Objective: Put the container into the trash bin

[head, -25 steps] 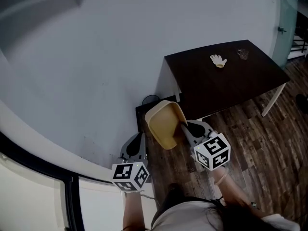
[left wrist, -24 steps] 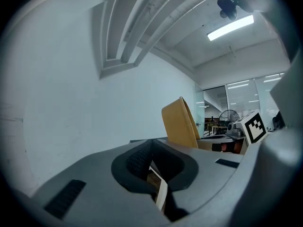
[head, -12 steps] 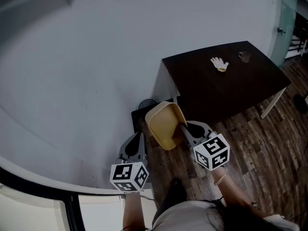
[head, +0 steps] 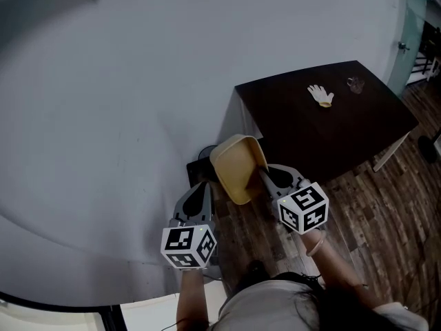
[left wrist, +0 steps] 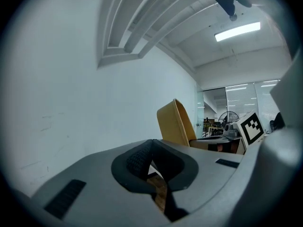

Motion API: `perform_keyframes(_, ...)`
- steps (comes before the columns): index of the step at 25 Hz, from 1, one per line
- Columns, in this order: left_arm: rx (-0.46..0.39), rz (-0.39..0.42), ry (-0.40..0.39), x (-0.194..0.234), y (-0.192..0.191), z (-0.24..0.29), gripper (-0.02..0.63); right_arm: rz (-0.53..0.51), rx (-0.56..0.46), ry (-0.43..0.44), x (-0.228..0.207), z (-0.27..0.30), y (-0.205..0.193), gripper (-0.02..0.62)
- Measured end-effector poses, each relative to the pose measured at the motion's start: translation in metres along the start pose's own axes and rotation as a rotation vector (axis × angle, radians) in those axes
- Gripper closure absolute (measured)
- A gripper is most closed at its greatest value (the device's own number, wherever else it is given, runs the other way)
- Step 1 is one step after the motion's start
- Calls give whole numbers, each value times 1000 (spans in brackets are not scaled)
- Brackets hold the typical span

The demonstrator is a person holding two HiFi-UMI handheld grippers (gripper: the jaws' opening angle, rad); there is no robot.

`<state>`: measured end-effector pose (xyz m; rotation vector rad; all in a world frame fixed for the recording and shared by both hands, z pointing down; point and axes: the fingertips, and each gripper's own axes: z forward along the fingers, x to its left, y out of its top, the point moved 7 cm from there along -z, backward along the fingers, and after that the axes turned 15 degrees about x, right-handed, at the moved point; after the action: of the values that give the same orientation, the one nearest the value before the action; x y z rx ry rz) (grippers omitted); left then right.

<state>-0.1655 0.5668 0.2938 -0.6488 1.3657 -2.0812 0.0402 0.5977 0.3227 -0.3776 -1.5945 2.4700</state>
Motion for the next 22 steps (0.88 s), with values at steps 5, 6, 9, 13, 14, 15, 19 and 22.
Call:
perform_keyframes(5, -9, -17, 3, 29, 10, 21, 588, -19, -2, -11, -3, 33, 17, 577)
perform_keyframes(6, -11, -21, 5, 35, 12, 25, 588, -18, -1, -12, -4, 40, 19, 577)
perform_keyframes(9, -12, -29, 11, 53, 15, 39, 588, -11, 4, -14, -10, 61, 24, 576)
perform_keyframes(13, -10, -47, 26, 79, 24, 64, 588, -4, 7, -12, -26, 93, 36, 576)
perform_keyframes(14, -9, -51, 31, 85, 27, 72, 588, -2, 6, -11, -31, 102, 40, 576)
perform_keyframes(15, -8, -56, 35, 91, 30, 81, 588, 0, 5, -10, -37, 111, 44, 575)
perform_keyframes(19, 6, -69, 47, 113, 39, 121, 588, 13, 8, 1, -64, 149, 56, 577)
perform_keyframes(22, 14, -74, 52, 132, 46, 155, 588, 29, 13, 8, -86, 183, 64, 577)
